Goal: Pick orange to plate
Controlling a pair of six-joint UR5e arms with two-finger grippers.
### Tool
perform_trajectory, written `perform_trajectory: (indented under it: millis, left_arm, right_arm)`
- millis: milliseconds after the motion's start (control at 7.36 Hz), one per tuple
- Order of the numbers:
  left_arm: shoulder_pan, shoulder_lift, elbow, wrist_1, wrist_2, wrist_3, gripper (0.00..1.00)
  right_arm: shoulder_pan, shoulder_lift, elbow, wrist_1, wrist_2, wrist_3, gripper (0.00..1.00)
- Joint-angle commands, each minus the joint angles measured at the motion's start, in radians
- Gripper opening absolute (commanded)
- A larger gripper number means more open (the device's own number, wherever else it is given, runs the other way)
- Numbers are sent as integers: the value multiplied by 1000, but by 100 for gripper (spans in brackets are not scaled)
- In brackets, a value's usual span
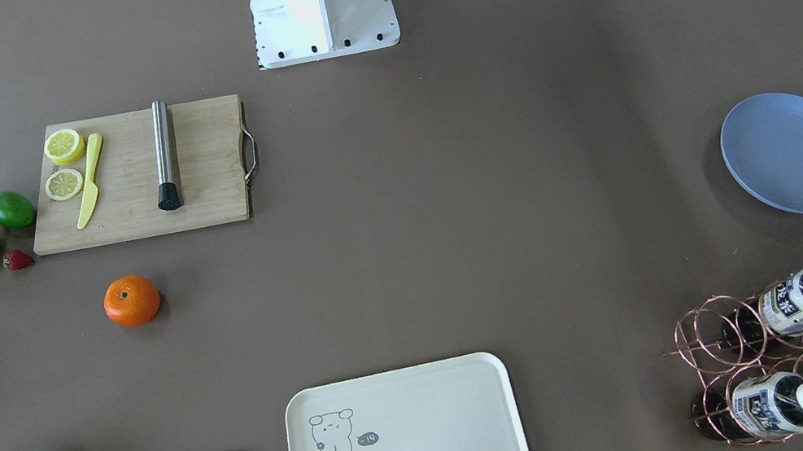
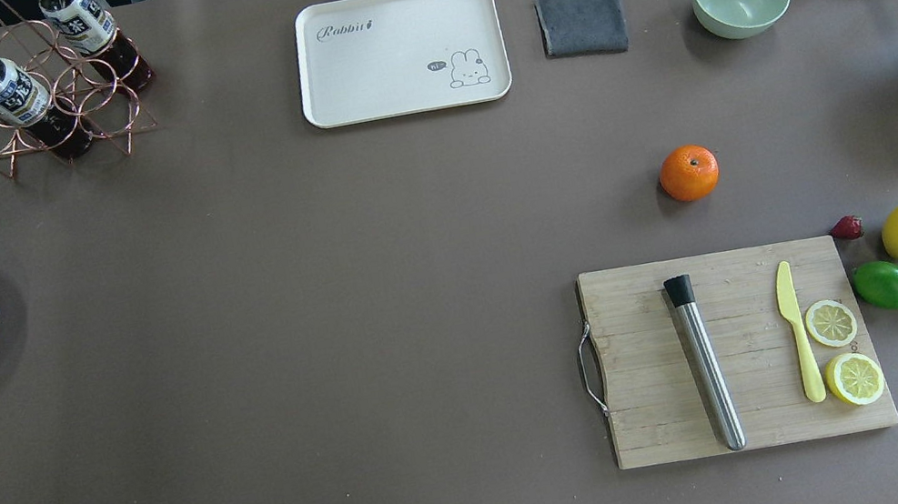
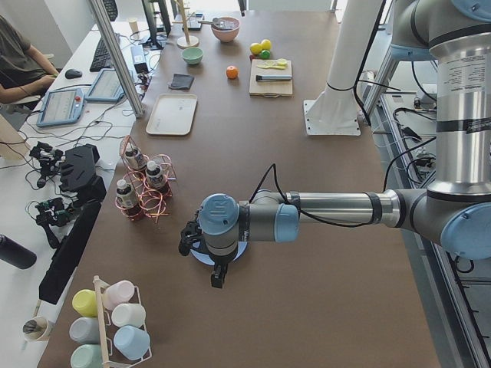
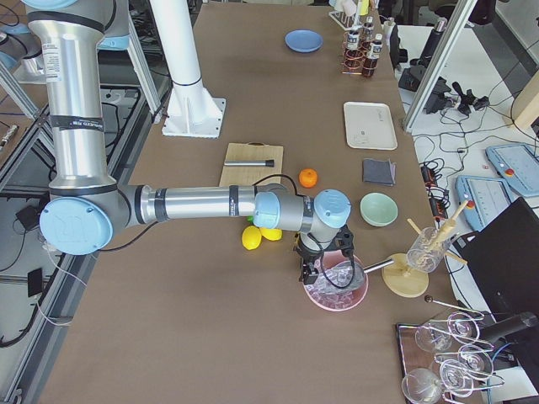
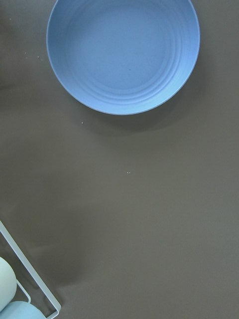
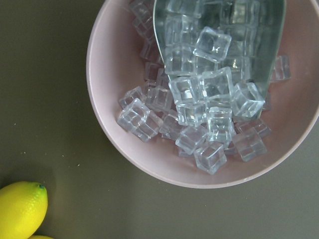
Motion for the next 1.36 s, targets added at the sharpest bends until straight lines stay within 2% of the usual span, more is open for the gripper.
perform_trajectory:
  millis: [0,272,408,544,816,1087,1223]
  left_arm:
    - [2,-2,1,-16,0,-4,98]
    - [26,-2,7,-37,-2,-4,98]
    - [52,-9,52,-86,-2,-12,98]
    - [81,-28,127,-196,-2,-105,98]
    - [181,-54,296,-504,3,-320,97]
    - [245,-158,431,-541,2,-376,96]
    - [250,-189,445,-541,0,-405,96]
  right_arm:
    - [0,2,-3,2,-2,-2,100]
    - [0,2,11,2,0,0,100]
    - [0,2,11,2,0,-2,100]
    - [0,2,9,21,0,0,100]
    - [0,-21,0,101,50,-2,100]
    - [0,-38,5,112,72,-3,100]
    - [-2,-34,-1,112,90,-2,100]
